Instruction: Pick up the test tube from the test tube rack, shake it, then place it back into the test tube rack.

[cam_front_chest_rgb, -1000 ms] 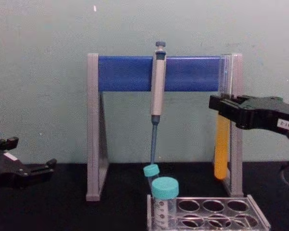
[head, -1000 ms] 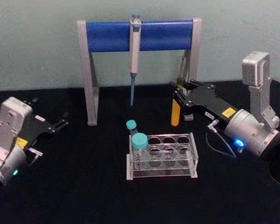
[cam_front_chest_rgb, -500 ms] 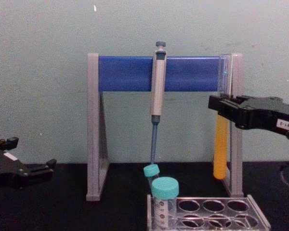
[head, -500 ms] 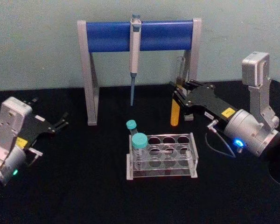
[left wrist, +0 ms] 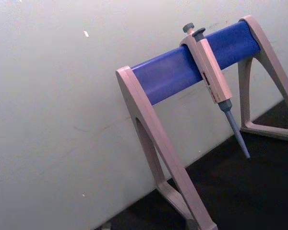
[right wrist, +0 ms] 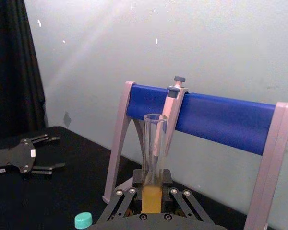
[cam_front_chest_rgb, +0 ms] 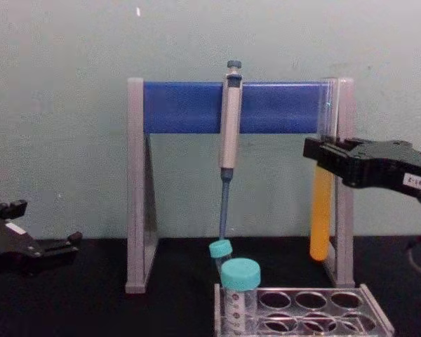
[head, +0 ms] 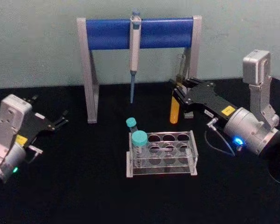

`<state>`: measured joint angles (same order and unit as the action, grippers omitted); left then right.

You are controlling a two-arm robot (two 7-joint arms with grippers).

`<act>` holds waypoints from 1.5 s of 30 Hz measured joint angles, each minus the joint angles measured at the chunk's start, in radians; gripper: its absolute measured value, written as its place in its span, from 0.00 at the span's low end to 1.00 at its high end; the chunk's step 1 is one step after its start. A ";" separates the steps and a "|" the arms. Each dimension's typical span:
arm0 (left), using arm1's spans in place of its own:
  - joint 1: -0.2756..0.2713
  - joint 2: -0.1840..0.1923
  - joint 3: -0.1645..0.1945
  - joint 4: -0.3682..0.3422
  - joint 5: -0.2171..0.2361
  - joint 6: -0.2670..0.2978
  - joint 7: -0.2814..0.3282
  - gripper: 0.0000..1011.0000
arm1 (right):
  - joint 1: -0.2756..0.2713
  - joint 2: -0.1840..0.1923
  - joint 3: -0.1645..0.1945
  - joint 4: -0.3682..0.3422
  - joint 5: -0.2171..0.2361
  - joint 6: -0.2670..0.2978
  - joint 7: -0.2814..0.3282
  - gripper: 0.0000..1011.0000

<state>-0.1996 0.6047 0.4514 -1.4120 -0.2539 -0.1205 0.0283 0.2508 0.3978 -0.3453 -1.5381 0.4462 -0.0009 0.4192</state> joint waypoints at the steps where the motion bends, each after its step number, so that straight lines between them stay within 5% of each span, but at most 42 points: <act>1: 0.000 0.000 0.000 0.000 0.000 0.000 0.000 0.99 | -0.001 0.000 0.000 -0.001 0.000 0.000 0.000 0.23; 12: 0.000 0.000 0.000 0.000 0.000 0.000 0.000 0.99 | -0.020 0.007 0.006 -0.034 0.000 0.001 -0.007 0.23; 30: 0.000 0.000 0.000 0.000 0.000 0.000 0.000 0.99 | -0.151 0.040 0.042 -0.163 -0.020 0.020 -0.067 0.23; 45: 0.000 0.000 0.000 0.000 0.000 0.000 0.000 0.99 | -0.196 0.022 0.067 -0.166 -0.057 0.004 -0.095 0.23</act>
<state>-0.1996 0.6047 0.4514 -1.4120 -0.2539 -0.1206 0.0283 0.0552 0.4193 -0.2781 -1.7044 0.3896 0.0028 0.3240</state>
